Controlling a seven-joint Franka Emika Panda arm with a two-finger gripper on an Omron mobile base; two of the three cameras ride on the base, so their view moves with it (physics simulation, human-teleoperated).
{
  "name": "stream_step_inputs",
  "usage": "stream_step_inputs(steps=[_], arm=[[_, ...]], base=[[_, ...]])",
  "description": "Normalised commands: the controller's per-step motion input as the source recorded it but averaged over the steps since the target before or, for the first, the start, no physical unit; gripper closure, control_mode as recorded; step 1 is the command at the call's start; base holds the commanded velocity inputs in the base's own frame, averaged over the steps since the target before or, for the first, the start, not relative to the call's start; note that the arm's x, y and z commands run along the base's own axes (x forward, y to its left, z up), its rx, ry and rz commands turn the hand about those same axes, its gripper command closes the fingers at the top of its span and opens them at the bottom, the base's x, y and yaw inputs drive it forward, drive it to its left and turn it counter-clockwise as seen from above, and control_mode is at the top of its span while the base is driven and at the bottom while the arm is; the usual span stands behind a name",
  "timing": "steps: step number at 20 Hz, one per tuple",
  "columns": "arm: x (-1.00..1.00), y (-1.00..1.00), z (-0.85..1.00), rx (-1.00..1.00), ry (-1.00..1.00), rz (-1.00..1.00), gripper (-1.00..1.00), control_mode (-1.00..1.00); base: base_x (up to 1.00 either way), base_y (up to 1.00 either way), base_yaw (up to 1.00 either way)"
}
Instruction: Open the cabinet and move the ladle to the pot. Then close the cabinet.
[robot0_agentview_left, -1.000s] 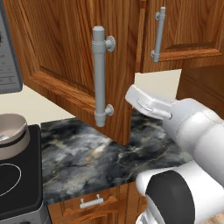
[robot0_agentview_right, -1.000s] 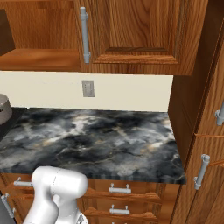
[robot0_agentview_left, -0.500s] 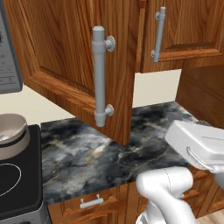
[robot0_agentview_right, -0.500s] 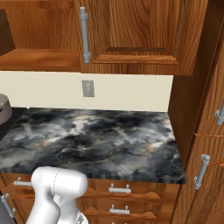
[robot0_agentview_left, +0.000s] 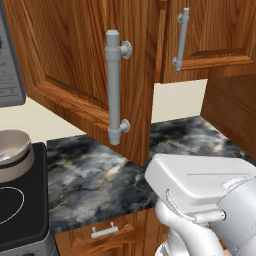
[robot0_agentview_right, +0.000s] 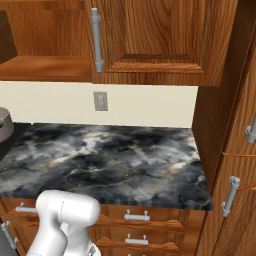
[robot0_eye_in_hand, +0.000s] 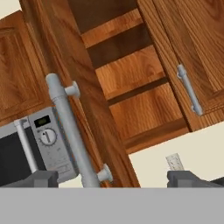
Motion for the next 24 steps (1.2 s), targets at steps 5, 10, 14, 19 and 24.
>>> stream_step_inputs(steps=[5,10,14,19,24], arm=[[0.00,0.76,-0.15,-0.06,-0.04,0.00,-1.00,-1.00],[0.00,0.75,-0.32,-0.07,-0.02,0.00,-1.00,-1.00],[0.20,0.54,-0.35,-0.02,0.00,0.00,-1.00,-1.00],[0.86,0.06,-0.38,0.00,0.06,-0.04,-1.00,-1.00],[0.82,0.00,-0.27,0.00,-0.01,-0.07,-1.00,-1.00]], base=[[0.00,0.00,0.00],[0.00,0.00,0.00],[0.00,0.00,0.00],[0.00,0.00,0.00],[0.00,0.00,0.00]])
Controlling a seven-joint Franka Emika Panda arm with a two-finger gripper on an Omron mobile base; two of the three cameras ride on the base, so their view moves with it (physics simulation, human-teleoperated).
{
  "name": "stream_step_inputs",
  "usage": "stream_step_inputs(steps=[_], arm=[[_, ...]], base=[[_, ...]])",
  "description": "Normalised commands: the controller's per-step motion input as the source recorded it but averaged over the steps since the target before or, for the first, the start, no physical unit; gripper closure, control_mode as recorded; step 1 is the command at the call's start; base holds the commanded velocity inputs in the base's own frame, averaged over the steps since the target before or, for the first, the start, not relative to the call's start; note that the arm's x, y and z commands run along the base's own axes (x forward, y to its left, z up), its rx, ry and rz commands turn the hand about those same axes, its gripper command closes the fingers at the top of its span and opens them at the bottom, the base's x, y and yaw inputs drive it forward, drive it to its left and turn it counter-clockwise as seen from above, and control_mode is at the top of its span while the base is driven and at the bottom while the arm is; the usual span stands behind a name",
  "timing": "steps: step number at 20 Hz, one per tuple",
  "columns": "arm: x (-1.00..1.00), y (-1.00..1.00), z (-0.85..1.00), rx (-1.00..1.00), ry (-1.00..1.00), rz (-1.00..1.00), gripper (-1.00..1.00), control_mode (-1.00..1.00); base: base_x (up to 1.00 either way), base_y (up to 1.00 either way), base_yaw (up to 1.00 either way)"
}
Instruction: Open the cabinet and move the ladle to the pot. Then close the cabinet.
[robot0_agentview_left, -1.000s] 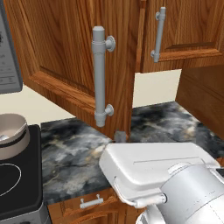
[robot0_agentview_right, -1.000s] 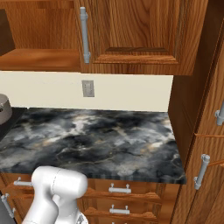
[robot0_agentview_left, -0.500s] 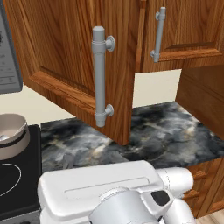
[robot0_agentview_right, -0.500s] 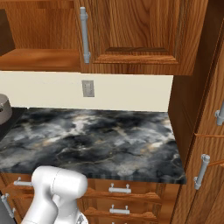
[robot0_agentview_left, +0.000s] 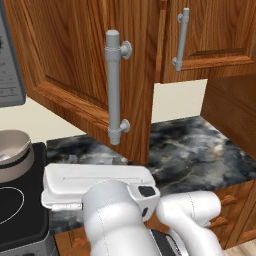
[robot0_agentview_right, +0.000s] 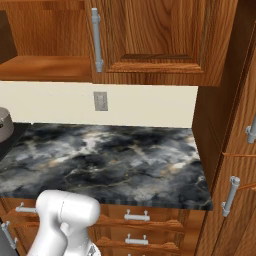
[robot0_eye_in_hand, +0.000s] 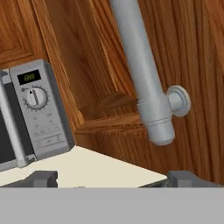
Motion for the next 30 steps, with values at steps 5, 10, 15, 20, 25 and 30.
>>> stream_step_inputs(steps=[5,10,15,20,25,30], arm=[[0.51,0.00,-0.10,0.00,-0.15,-0.04,-1.00,-1.00],[0.52,0.00,0.00,0.00,-0.20,-0.04,-1.00,-1.00],[0.55,0.00,0.00,0.00,-0.14,-0.10,-1.00,-1.00],[0.41,-0.03,0.00,0.00,-0.15,-0.12,-1.00,-1.00],[0.42,-0.21,0.02,0.00,-0.09,-0.11,-1.00,-1.00],[0.60,-0.35,0.15,0.00,0.00,-0.10,-1.00,-1.00]], base=[[0.00,0.00,0.00],[0.00,0.00,0.00],[0.00,0.00,0.00],[0.00,0.00,0.00],[0.00,0.00,0.00],[0.00,0.00,0.00]])
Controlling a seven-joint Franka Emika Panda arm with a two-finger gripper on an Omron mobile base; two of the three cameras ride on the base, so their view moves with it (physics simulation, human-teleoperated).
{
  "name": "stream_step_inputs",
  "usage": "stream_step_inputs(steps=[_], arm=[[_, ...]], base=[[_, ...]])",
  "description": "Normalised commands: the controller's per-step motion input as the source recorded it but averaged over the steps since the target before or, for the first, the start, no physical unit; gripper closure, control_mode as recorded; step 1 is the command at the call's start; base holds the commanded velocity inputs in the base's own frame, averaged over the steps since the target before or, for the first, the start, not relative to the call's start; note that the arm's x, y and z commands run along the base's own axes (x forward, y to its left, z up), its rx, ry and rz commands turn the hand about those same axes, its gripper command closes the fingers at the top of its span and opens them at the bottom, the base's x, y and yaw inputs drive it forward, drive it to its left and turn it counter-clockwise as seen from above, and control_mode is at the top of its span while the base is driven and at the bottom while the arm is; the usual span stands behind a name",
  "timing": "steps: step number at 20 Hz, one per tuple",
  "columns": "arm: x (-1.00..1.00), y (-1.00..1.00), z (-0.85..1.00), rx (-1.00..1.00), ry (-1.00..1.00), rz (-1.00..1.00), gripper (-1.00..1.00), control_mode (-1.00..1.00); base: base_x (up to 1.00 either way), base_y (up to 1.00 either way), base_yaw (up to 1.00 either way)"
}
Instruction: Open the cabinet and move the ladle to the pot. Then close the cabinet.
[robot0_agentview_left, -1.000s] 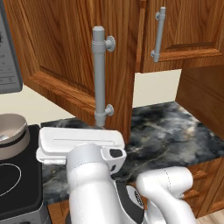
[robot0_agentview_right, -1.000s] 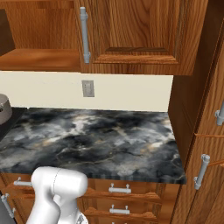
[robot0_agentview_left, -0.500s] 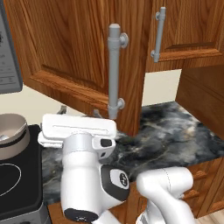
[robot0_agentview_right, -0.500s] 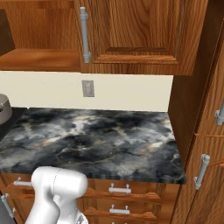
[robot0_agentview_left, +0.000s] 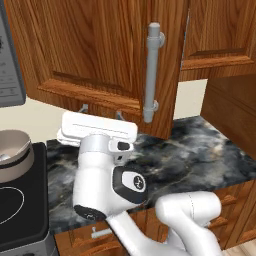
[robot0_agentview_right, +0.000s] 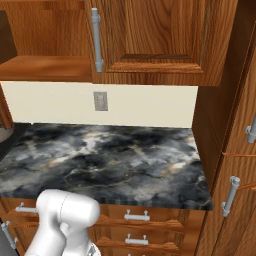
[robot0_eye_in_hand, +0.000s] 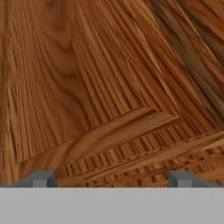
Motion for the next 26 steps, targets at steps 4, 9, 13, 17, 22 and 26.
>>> stream_step_inputs(steps=[4,9,13,17,22,26], arm=[[0.64,-0.35,0.19,0.00,0.01,-0.09,-1.00,-1.00],[0.64,-0.27,0.10,0.00,0.04,-0.08,-1.00,-1.00],[0.69,-0.33,0.01,0.00,0.09,-0.06,-1.00,-1.00],[0.72,-0.34,0.03,0.00,0.09,-0.06,-1.00,-1.00],[0.74,-0.31,0.04,0.00,0.11,-0.05,-1.00,-1.00],[0.78,-0.28,0.00,0.00,0.05,-0.01,-1.00,-1.00]], base=[[0.00,0.00,0.00],[0.00,0.00,0.00],[0.00,0.00,0.00],[0.00,0.00,0.00],[0.00,0.00,0.00],[0.00,0.00,0.00]])
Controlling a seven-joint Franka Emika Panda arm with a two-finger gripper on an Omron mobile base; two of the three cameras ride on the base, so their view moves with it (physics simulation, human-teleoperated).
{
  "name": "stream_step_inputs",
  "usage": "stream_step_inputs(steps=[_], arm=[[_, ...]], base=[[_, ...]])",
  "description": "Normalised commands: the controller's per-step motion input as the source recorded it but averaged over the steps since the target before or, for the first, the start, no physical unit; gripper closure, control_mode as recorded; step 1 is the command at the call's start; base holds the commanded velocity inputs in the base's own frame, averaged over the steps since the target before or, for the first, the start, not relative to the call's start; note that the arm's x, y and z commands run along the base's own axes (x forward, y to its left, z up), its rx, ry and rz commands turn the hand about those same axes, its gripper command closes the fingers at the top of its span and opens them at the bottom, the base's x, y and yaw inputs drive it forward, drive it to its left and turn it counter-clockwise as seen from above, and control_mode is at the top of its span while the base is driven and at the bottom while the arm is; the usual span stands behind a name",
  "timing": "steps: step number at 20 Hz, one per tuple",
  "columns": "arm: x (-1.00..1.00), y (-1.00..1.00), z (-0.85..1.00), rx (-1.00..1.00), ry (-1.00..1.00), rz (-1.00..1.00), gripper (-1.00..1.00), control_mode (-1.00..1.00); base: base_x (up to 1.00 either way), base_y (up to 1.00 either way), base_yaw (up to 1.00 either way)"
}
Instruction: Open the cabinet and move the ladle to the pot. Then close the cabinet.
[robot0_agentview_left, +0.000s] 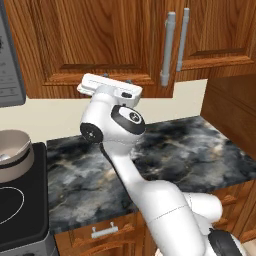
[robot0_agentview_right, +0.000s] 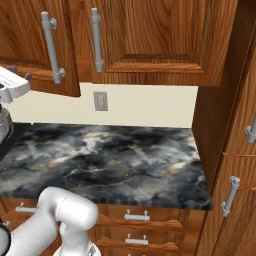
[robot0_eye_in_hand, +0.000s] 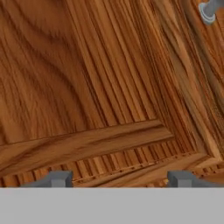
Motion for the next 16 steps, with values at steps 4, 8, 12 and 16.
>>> stream_step_inputs(steps=[4,8,12,16], arm=[[0.84,-0.33,0.00,0.00,0.06,0.00,-1.00,-1.00],[0.84,-0.31,0.00,0.01,0.05,0.00,-1.00,-1.00],[0.74,-0.28,0.00,0.01,0.06,0.00,-1.00,-1.00],[0.70,-0.24,0.00,0.01,0.05,0.00,-1.00,-1.00]], base=[[0.00,0.00,0.00],[0.00,0.00,0.00],[0.00,0.00,0.00],[0.00,0.00,0.00]])
